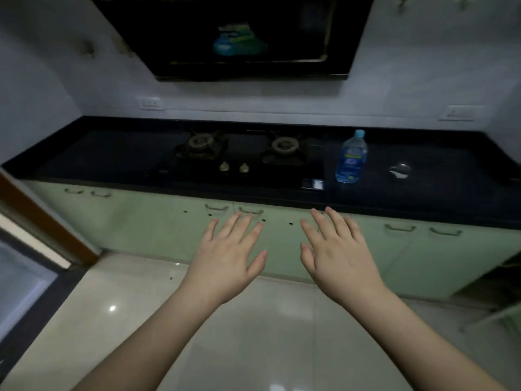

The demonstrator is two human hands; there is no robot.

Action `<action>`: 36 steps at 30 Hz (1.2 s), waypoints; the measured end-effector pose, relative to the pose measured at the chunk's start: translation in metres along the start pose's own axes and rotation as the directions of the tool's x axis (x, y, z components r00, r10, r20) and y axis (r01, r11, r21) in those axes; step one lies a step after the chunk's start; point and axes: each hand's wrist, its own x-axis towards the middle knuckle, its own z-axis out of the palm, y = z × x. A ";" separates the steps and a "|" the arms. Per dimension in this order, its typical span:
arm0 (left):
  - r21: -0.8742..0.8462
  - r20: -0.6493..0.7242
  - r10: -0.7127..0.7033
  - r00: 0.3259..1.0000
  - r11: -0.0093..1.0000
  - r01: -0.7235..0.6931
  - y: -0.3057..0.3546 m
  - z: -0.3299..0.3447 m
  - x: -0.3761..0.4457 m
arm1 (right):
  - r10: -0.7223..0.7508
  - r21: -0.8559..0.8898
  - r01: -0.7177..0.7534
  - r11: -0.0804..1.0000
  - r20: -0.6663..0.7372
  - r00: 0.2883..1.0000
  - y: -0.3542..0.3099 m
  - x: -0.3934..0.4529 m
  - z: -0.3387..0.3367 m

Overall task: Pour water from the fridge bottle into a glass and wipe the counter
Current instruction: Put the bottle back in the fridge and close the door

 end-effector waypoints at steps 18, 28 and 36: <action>-0.103 0.035 0.362 0.932 0.929 -0.357 0.084 0.031 0.148 | 0.309 -0.066 -0.306 0.950 0.040 0.950 0.109 0.021 0.028; -0.162 0.012 0.406 0.914 0.902 -0.399 0.067 0.045 0.244 | 0.374 -0.120 -0.367 0.922 0.040 0.927 0.135 0.087 0.046; -0.143 0.000 0.446 0.895 0.886 -0.441 0.089 0.057 0.304 | 0.392 -0.104 -0.388 0.916 0.019 0.920 0.175 0.127 0.060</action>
